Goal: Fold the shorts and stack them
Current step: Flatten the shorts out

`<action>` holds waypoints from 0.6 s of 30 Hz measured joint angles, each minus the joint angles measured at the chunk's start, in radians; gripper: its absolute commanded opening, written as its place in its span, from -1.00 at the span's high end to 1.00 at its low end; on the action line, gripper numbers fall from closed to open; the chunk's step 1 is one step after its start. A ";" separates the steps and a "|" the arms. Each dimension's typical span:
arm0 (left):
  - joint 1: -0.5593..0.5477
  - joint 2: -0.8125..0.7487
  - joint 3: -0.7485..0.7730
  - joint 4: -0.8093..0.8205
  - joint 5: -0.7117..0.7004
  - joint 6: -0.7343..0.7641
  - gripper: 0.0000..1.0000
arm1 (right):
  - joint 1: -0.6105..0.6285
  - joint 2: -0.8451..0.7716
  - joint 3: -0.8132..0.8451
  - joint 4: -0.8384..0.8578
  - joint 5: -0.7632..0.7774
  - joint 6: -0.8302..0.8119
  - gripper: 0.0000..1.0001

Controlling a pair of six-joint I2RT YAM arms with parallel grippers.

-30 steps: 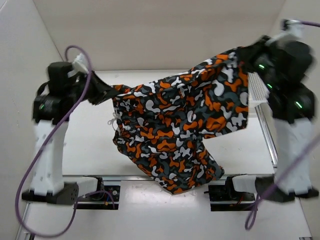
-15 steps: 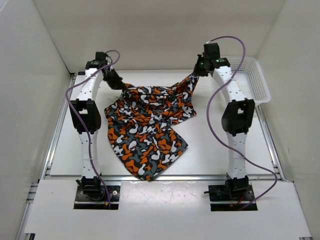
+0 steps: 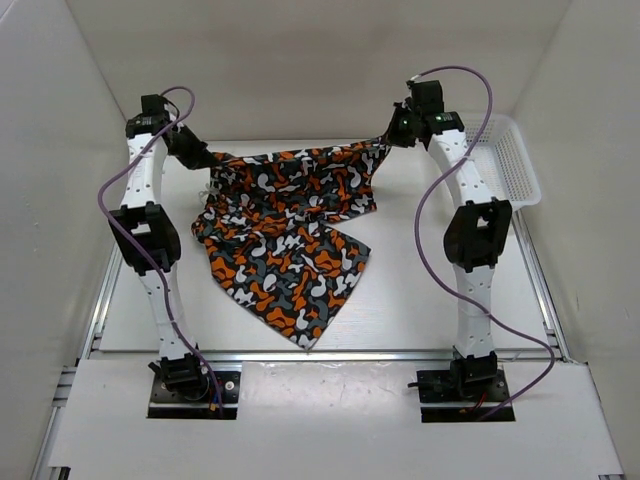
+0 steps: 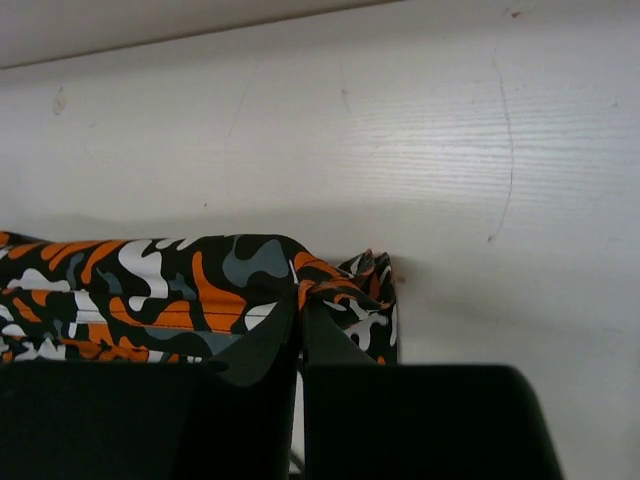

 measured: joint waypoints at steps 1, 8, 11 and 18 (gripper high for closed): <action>0.002 -0.009 0.002 0.000 0.007 0.000 0.80 | -0.003 -0.024 -0.026 0.001 -0.011 -0.009 1.00; 0.007 -0.019 0.056 0.005 0.046 -0.002 0.80 | 0.002 -0.295 -0.254 0.003 -0.089 -0.079 1.00; 0.011 -0.019 0.066 0.008 0.046 0.005 0.80 | 0.048 -0.441 -0.396 0.006 -0.074 -0.114 1.00; 0.045 -0.019 0.054 0.013 0.034 0.032 0.80 | 0.259 -0.696 -0.756 0.025 -0.003 -0.158 1.00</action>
